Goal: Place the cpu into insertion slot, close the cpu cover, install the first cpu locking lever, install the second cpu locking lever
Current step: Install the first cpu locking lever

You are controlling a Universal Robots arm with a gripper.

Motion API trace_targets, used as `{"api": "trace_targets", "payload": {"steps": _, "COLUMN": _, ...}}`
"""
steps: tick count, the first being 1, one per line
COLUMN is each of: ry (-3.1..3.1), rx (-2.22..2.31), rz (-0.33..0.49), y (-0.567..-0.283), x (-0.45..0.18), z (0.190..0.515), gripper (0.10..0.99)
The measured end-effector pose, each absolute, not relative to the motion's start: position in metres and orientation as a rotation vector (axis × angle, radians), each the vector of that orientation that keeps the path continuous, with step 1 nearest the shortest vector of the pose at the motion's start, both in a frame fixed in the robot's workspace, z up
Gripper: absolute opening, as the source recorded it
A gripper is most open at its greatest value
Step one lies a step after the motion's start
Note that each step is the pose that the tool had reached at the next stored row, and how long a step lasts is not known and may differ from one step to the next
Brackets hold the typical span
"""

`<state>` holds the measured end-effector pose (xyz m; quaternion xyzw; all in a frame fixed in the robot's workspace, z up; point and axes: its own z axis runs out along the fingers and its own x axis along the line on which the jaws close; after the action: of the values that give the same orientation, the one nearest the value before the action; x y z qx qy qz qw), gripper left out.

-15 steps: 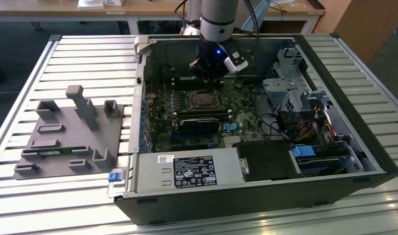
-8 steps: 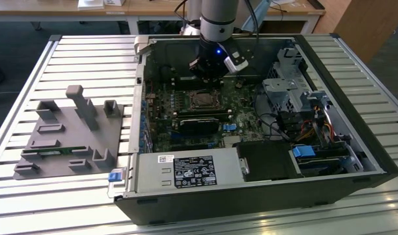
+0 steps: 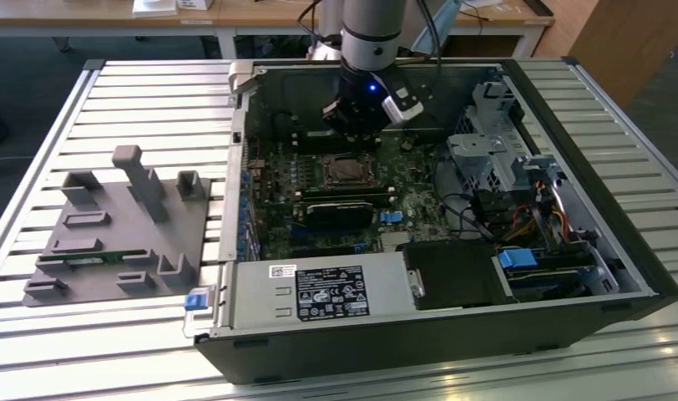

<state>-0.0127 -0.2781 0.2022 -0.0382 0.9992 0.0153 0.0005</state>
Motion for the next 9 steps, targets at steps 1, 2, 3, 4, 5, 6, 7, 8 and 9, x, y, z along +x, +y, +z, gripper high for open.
{"api": "trace_targets", "payload": {"steps": 1, "ry": 3.138, "rx": -0.120, "rz": 0.044, "y": -0.2780, "x": -0.0126, "z": 0.2021, "gripper": 0.106}}
{"api": "trace_targets", "payload": {"steps": 2, "ry": 3.138, "rx": -0.120, "rz": 0.040, "y": -0.2778, "x": -0.0126, "z": 0.2019, "gripper": 0.106}}
{"api": "trace_targets", "payload": {"steps": 3, "ry": 3.138, "rx": -0.120, "rz": 0.036, "y": -0.2776, "x": -0.0125, "z": 0.2017, "gripper": 0.106}}
{"api": "trace_targets", "payload": {"steps": 4, "ry": 3.138, "rx": -0.120, "rz": 0.032, "y": -0.2775, "x": -0.0125, "z": 0.2015, "gripper": 0.106}}
{"api": "trace_targets", "payload": {"steps": 5, "ry": 3.139, "rx": -0.120, "rz": 0.029, "y": -0.2774, "x": -0.0125, "z": 0.2013, "gripper": 0.106}}
{"api": "trace_targets", "payload": {"steps": 6, "ry": 3.139, "rx": -0.120, "rz": 0.025, "y": -0.2772, "x": -0.0125, "z": 0.2011, "gripper": 0.106}}
{"api": "trace_targets", "payload": {"steps": 7, "ry": 3.139, "rx": -0.120, "rz": 0.022, "y": -0.2771, "x": -0.0125, "z": 0.2009, "gripper": 0.106}}
{"api": "trace_targets", "payload": {"steps": 8, "ry": 3.139, "rx": -0.120, "rz": 0.019, "y": -0.2769, "x": -0.0124, "z": 0.2006, "gripper": 0.106}}
{"api": "trace_targets", "payload": {"steps": 9, "ry": 3.139, "rx": -0.120, "rz": 0.016, "y": -0.2768, "x": -0.0124, "z": 0.2003, "gripper": 0.106}}
